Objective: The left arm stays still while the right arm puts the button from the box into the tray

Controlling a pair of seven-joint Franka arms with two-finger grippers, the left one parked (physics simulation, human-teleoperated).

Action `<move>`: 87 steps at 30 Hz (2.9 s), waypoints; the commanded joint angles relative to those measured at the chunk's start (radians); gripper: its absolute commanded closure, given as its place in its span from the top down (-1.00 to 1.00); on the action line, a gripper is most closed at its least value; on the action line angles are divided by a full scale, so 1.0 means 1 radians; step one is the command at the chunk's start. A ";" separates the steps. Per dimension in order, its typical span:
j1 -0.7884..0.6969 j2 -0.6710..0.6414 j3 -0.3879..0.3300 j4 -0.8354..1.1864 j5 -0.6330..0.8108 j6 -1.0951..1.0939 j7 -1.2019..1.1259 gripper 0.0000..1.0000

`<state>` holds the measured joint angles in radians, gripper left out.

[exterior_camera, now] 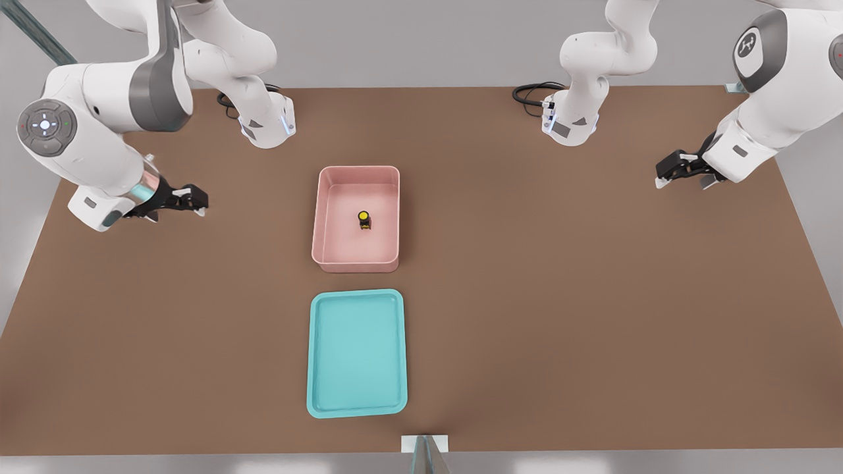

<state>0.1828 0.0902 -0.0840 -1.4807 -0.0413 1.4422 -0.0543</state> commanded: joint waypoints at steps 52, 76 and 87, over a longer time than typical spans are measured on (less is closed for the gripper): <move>0.254 0.276 0.386 -0.831 -0.020 1.170 0.964 -0.15; -0.029 0.823 0.431 0.218 -0.232 0.719 0.375 1.00; -0.006 0.010 0.129 0.023 -0.071 -0.112 -0.045 1.00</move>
<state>0.1630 0.1591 0.0712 -1.3985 -0.1792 1.5185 0.2808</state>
